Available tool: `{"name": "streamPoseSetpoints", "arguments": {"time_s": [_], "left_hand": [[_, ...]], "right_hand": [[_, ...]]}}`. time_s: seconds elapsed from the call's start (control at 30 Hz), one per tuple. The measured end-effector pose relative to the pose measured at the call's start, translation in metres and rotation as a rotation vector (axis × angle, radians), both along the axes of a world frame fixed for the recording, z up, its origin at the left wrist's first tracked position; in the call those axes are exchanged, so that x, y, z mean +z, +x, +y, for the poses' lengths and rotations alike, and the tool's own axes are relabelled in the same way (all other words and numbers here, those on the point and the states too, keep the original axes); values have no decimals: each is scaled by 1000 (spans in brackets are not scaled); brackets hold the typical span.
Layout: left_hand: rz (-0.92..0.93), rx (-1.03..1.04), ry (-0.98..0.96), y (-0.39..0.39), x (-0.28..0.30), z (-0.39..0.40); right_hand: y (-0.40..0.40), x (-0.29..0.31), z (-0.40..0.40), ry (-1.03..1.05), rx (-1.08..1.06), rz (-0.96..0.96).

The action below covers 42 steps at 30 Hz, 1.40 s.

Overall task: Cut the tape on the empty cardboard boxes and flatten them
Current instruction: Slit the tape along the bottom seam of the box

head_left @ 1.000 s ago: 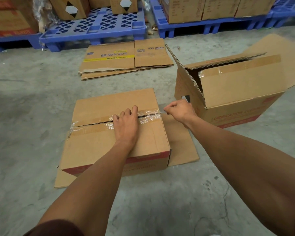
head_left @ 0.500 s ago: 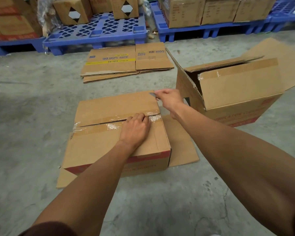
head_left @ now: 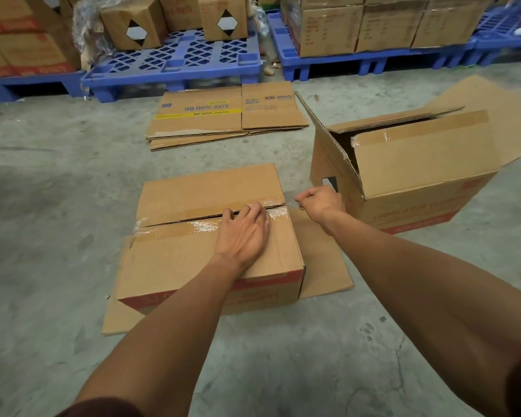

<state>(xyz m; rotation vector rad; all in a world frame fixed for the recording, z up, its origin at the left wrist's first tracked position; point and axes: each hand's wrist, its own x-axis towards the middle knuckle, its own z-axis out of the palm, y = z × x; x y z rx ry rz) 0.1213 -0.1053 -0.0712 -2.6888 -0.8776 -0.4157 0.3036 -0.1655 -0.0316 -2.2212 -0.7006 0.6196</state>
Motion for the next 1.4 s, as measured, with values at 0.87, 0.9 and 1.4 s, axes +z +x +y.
{"name": "streamPoseSetpoints", "arguments": {"time_s": [0.87,0.9,1.4], "left_hand": [[216,106,-652,39,58,19],[193,120,-680,39,60,22],[-156,338,-854,28,71,26]], "right_hand": [[6,-9,5,140,136,5],[8,-9,5,140,142,-8],[-12,11,15,127,358,-153]]}}
